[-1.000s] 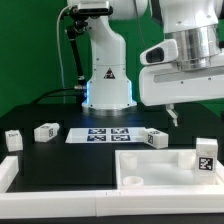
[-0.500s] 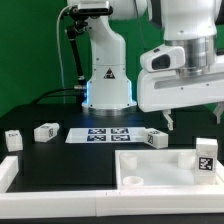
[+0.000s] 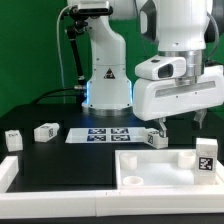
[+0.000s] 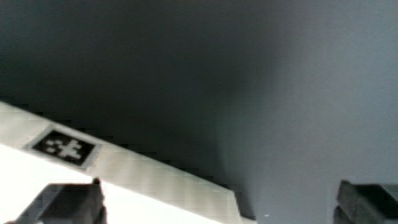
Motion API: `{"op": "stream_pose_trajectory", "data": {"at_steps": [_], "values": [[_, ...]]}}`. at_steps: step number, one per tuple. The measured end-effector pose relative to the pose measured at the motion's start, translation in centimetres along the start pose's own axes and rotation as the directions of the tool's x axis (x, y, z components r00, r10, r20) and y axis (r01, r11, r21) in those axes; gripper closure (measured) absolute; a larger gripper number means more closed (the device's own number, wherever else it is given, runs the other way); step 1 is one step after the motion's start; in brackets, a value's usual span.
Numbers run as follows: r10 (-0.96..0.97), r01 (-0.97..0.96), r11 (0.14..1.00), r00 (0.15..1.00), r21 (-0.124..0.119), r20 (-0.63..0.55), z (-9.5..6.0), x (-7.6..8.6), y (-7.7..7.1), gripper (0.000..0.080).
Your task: Assemble square table
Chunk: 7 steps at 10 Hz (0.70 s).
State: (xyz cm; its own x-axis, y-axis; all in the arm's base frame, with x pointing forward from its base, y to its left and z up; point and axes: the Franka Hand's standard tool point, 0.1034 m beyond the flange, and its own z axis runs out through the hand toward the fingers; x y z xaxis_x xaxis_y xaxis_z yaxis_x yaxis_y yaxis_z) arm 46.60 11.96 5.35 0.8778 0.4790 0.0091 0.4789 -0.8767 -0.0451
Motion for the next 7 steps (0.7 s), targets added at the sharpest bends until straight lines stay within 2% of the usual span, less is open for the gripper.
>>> {"op": "stream_pose_trajectory", "data": {"at_steps": [2, 3, 4, 5, 6, 7], "values": [[0.0, 0.0, 1.0, 1.0, 0.001, 0.006, 0.2, -0.3, -0.1, 0.0151], [-0.007, 0.006, 1.0, 0.997, 0.011, 0.075, 0.9, -1.8, -1.2, 0.0151], [-0.012, 0.012, 1.0, 0.992, 0.006, 0.124, 1.3, -3.1, -2.2, 0.0151], [-0.039, 0.045, 0.999, 0.974, -0.02, 0.223, 1.8, -5.3, -3.2, 0.0151], [-0.059, 0.063, 0.998, 0.952, -0.004, 0.301, 2.1, -6.8, -2.7, 0.0151], [-0.036, 0.038, 0.999, 0.926, 0.002, 0.376, 2.1, -7.3, -2.7, 0.0151]]}}
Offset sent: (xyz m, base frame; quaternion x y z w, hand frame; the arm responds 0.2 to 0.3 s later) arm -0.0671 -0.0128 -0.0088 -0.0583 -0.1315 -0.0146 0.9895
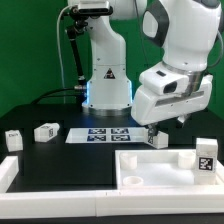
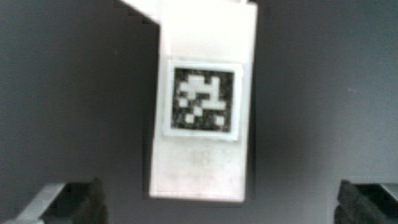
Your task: Assemble square table
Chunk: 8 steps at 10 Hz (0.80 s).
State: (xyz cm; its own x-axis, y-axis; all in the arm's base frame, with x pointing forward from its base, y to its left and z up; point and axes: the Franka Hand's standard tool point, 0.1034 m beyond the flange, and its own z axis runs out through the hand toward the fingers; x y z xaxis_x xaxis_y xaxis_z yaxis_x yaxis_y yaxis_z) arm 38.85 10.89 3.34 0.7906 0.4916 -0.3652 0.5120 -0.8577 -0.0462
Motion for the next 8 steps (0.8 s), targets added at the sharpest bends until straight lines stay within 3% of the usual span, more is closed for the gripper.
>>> {"op": "stream_pose_trajectory", "data": {"at_steps": [3, 4, 5, 8], "values": [[-0.002, -0.003, 1.0, 0.967, 0.021, 0.254, 0.24, 0.14, 0.01, 0.0151], [0.02, -0.03, 0.999, 0.924, 0.019, 0.381, 0.12, -0.39, 0.33, 0.0151], [0.05, -0.063, 0.998, 0.885, 0.014, 0.464, 0.12, 0.07, 0.46, 0.0151], [0.065, -0.082, 0.997, 0.853, 0.009, 0.518, 0.5, 0.51, 0.6, 0.0151]]}}
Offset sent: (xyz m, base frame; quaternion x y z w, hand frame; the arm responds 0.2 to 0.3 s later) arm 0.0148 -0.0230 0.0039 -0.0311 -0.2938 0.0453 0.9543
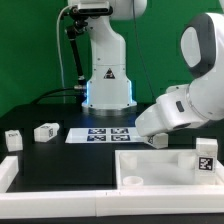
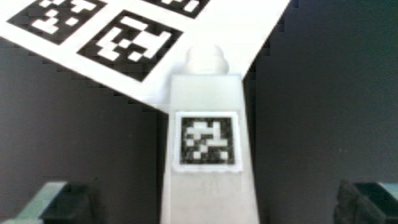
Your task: Assemble square table
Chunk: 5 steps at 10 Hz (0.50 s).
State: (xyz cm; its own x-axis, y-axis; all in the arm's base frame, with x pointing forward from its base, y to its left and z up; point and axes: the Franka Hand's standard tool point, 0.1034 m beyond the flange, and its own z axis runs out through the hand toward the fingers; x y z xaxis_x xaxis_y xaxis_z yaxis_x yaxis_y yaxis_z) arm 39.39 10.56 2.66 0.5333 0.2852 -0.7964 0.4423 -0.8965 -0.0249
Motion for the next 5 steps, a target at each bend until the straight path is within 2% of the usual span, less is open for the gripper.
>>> {"op": "stream_pose_trajectory", "data": {"at_steps": [2, 5], "values": [[0.001, -0.001, 1.0, 1.0, 0.002, 0.002, 0.1, 0.0, 0.1, 0.0151], [0.027, -0.027, 1.0, 0.999, 0.004, 0.023, 1.5, 0.6, 0.2, 0.0151]]}}
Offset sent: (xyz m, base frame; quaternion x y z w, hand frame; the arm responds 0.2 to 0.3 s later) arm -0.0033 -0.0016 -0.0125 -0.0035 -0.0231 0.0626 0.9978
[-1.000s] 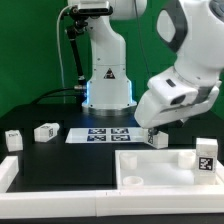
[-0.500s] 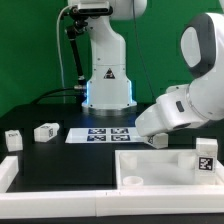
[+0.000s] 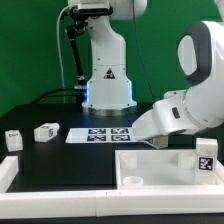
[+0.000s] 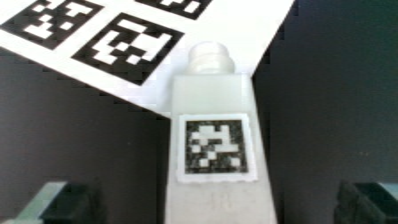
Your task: Assemble square table
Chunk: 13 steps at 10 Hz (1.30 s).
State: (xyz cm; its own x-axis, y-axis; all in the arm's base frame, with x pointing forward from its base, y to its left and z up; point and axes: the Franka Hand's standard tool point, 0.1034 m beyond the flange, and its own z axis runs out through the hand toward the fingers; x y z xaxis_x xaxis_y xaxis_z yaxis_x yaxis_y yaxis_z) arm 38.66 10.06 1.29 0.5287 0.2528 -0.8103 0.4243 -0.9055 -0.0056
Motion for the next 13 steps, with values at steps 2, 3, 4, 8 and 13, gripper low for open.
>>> {"op": "stream_pose_trajectory", "data": {"at_steps": [2, 3, 4, 8, 13], "values": [[0.001, -0.001, 1.0, 1.0, 0.001, -0.006, 0.3, 0.2, 0.1, 0.0151], [0.001, -0.001, 1.0, 1.0, 0.001, -0.006, 0.3, 0.2, 0.1, 0.0292], [0.001, -0.001, 1.0, 1.0, 0.001, -0.006, 0.3, 0.2, 0.1, 0.0292], [0.002, -0.002, 1.0, 1.0, 0.002, -0.005, 0.3, 0.2, 0.1, 0.051], [-0.033, 0.033, 0.999, 0.999, 0.011, 0.002, -2.1, -1.4, 1.1, 0.051]]}}
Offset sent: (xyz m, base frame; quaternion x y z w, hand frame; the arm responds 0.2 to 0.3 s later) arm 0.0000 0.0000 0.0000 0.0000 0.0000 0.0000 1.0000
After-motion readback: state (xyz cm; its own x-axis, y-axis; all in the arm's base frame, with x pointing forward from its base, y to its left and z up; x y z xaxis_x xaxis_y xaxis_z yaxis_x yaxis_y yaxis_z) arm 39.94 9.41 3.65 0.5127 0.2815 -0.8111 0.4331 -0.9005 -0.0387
